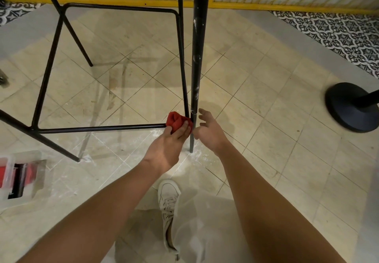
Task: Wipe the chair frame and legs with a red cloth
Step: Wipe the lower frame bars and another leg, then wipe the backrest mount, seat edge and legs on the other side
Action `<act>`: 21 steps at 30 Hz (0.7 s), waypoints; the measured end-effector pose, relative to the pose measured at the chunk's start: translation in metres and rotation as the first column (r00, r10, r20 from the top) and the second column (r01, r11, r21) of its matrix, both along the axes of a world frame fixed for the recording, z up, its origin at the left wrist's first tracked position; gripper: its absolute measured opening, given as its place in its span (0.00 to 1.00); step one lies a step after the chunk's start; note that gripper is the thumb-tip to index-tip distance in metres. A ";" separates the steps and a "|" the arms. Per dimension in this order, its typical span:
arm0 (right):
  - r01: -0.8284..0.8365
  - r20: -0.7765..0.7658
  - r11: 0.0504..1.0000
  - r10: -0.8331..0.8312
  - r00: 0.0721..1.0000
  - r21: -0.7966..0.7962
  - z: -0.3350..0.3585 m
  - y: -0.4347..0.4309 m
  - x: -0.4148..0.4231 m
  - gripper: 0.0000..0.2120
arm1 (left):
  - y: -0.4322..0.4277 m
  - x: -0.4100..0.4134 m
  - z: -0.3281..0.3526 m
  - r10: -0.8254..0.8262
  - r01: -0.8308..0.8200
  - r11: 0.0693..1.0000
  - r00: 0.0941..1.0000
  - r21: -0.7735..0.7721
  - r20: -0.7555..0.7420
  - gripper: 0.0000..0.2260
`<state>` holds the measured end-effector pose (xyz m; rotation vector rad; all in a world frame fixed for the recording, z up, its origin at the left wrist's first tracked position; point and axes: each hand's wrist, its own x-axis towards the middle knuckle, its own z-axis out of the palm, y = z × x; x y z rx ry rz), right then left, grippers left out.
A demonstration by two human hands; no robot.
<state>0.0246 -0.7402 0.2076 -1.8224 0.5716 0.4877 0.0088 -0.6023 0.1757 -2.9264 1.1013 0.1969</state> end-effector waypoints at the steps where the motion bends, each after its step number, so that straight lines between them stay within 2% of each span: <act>1: -0.001 0.004 1.000 0.001 1.000 0.006 0.002 -0.001 -0.001 0.35 | -0.001 0.003 0.008 0.028 -0.032 0.995 0.999 -0.089 -0.042 0.31; 3: 0.008 0.020 1.000 -0.008 1.000 0.025 0.008 0.000 -0.001 0.35 | 0.001 0.006 0.014 0.145 -0.167 0.965 0.982 -0.201 -0.117 0.30; 5: 0.023 0.038 0.999 -0.025 0.999 0.042 0.013 0.001 0.000 0.35 | 0.005 0.003 0.016 0.176 -0.224 0.941 0.964 -0.255 -0.198 0.28; 10: -0.010 0.074 0.999 0.007 0.997 0.034 0.039 0.007 -0.005 0.35 | 0.011 -0.001 0.038 0.268 -0.334 0.864 0.938 -0.376 -0.218 0.26; 15: -0.042 0.142 0.999 0.040 0.989 0.009 0.081 0.010 -0.017 0.35 | 0.020 -0.009 0.076 0.224 -0.268 0.858 0.963 -0.438 -0.150 0.27; 18: -0.066 0.200 0.998 0.067 0.978 -0.012 0.110 0.009 -0.025 0.34 | 0.020 -0.015 0.112 0.293 -0.320 0.821 0.947 -0.473 -0.133 0.27; 21: -0.079 0.257 0.996 0.086 0.963 -0.035 0.150 0.008 -0.038 0.34 | 0.022 -0.024 0.149 0.301 -0.276 0.803 0.953 -0.528 -0.040 0.27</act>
